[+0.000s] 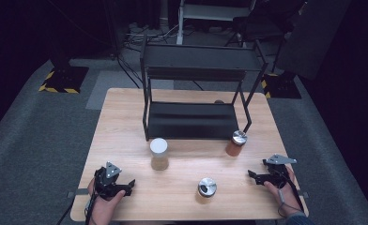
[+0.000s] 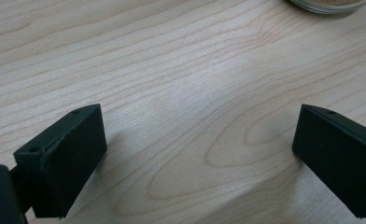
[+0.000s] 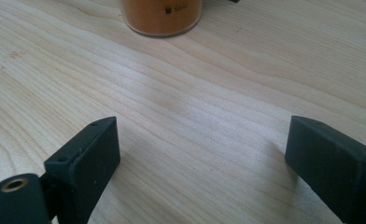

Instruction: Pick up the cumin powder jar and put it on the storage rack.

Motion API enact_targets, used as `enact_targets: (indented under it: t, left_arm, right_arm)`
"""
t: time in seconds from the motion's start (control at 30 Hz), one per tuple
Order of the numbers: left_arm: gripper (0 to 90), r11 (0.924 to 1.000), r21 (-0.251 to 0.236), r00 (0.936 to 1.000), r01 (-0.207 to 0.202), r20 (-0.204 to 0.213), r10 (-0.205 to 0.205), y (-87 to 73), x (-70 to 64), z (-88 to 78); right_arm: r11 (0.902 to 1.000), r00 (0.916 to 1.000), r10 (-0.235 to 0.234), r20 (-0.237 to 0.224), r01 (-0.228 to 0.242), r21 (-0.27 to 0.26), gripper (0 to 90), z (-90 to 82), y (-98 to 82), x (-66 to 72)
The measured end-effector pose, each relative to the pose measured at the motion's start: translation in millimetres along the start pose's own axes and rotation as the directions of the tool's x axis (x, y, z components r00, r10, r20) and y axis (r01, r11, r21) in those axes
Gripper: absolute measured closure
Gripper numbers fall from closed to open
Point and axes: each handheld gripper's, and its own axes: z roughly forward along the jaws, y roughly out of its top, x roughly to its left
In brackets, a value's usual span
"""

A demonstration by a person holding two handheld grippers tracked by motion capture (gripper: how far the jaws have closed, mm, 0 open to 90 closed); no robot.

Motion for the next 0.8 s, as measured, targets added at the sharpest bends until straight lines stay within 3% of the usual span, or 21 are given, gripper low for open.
enact_targets:
  t: [0.23,0.33,0.57,0.67,0.8]
  left_arm:
    - [3.0,1.0000,0.000,1.0000,0.006,-0.006,-0.006,0.0,-1.8,0.0]
    - [8.0,1.0000,0.004,1.0000,0.007,0.004,-0.007,2.8,-1.6,-2.4]
    - [7.5,0.9959,-0.090,0.9988,-0.006,0.048,0.010,8.4,-2.1,-16.1]
    - [7.6,0.9883,-0.148,0.9975,-0.036,0.054,0.045,15.4,-6.4,-30.8]
    - [7.7,0.9817,-0.183,0.9961,-0.051,0.061,0.063,21.9,-7.7,-41.4]
  right_arm:
    - [1.0000,1.0000,0.002,0.003,-0.002,0.001,9.3,1.5,1.7,-1.2]
    - [1.0000,1.0000,0.002,0.003,-0.002,0.001,9.3,2.0,2.1,-1.5]
    - [1.0000,1.0000,0.004,0.006,-0.004,0.001,9.4,2.0,2.0,-0.8]
    - [1.0000,1.0000,0.006,0.007,-0.006,0.000,9.5,1.9,1.7,-0.3]
    - [1.0000,1.0000,0.006,0.007,-0.006,0.000,9.5,1.8,1.7,-0.2]
